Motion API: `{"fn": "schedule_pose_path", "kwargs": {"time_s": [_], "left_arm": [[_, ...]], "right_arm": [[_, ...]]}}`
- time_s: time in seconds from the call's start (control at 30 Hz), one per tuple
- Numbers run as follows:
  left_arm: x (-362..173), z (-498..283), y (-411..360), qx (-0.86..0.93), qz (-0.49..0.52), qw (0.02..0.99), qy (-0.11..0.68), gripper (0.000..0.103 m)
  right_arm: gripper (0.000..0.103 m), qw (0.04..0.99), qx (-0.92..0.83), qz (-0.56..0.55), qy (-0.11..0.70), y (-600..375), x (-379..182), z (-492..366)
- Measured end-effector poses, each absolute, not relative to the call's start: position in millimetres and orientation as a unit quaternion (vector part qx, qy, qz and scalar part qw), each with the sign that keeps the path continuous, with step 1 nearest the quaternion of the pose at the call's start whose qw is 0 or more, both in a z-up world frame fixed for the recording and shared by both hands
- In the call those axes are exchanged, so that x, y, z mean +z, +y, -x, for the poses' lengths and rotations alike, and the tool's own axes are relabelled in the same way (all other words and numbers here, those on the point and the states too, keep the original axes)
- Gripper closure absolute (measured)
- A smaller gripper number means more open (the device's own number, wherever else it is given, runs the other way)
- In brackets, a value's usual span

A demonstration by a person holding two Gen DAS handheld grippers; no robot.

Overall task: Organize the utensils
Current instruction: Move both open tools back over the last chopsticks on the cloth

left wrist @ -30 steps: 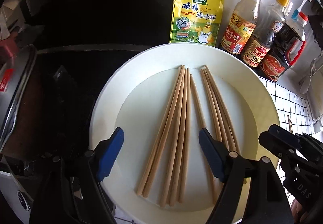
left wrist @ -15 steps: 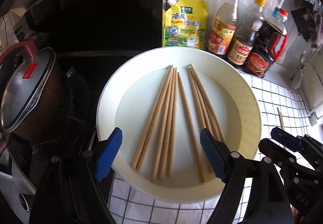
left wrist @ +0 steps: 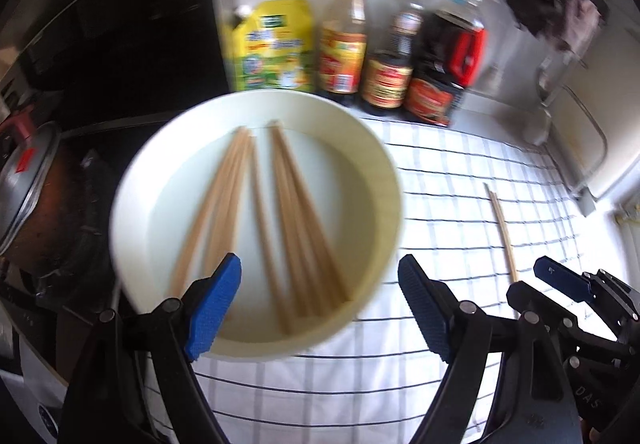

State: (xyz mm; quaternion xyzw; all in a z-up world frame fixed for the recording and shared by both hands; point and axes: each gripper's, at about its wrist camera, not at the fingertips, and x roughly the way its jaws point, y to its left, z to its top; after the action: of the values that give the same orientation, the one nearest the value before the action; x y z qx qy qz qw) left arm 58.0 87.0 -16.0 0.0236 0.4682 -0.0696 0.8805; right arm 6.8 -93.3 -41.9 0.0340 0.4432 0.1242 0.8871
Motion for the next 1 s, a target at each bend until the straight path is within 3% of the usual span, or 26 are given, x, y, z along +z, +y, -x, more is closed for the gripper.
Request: {"fn": "schedule_pose_path", "kwargs": {"time_s": [0.57,1.0], "left_arm": [[-68,-45,-27,-0.132,-0.059,0.849,0.508,0.023],[-102,-52,-53,-0.115,-0.069,0.839,0.527,0.023]], "right_arm": [[0.057,0.876,-0.008,-0.064,0.479,-223,-115,8],[0.057,0.876,0.006,-0.031,0.482,-214,-150,-8]]}}
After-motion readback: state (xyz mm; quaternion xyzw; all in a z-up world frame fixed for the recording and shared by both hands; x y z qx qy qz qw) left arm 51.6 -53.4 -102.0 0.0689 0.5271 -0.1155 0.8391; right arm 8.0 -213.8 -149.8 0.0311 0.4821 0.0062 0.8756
